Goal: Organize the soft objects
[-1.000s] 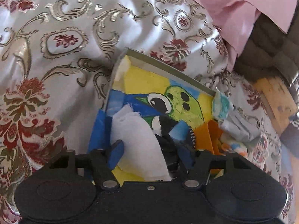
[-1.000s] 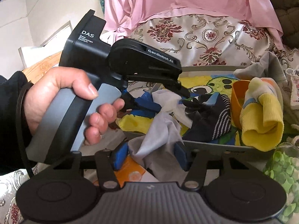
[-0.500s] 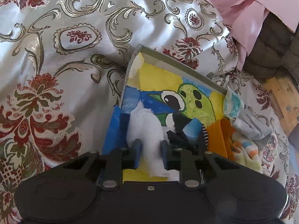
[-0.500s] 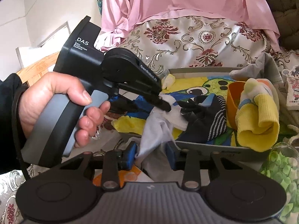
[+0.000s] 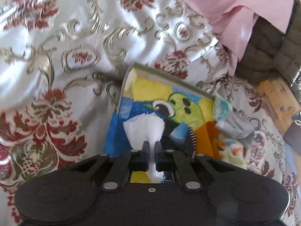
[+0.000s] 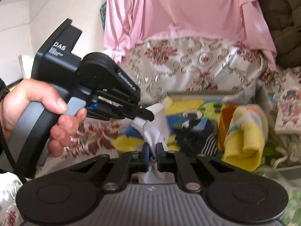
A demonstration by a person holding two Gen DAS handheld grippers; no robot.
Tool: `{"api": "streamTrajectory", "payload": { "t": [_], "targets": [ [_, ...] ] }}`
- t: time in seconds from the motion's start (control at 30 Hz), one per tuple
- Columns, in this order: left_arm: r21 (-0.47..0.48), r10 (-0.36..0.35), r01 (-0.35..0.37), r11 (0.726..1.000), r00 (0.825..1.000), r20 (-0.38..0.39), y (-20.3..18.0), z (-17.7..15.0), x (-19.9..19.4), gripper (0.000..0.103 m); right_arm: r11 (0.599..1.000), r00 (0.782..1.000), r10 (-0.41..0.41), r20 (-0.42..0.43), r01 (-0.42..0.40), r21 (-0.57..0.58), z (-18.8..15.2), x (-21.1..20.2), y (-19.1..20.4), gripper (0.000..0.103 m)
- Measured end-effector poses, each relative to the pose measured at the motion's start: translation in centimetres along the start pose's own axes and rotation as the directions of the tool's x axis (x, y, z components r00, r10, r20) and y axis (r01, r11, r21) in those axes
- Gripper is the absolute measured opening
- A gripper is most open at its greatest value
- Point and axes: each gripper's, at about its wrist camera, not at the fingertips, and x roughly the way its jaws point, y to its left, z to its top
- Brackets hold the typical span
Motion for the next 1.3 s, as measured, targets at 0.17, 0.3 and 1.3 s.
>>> {"api": "streamTrajectory", "payload": {
  "t": [0.17, 0.3, 1.3],
  "targets": [
    [0.065, 0.001, -0.008, 0.998, 0.994, 0.112, -2.3, 1.2, -2.7, 0.005, 0.999, 0.991, 0.038, 0.131, -0.041, 0.020, 1.8, -1.6, -1.5, 0.008],
    [0.123, -0.031, 0.008, 0.992, 0.982, 0.185, -3.8, 1.8, -3.8, 0.005, 0.998, 0.971, 0.033, 0.237, -0.044, 0.039, 3.4, -1.8, -3.0, 0.008],
    [0.156, -0.039, 0.016, 0.988, 0.989, 0.144, -1.3, -2.3, -0.5, 0.007, 0.981, 0.998, -0.052, 0.046, 0.043, 0.189, 4.0, 1.4, -6.2, 0.010]
  ]
}}
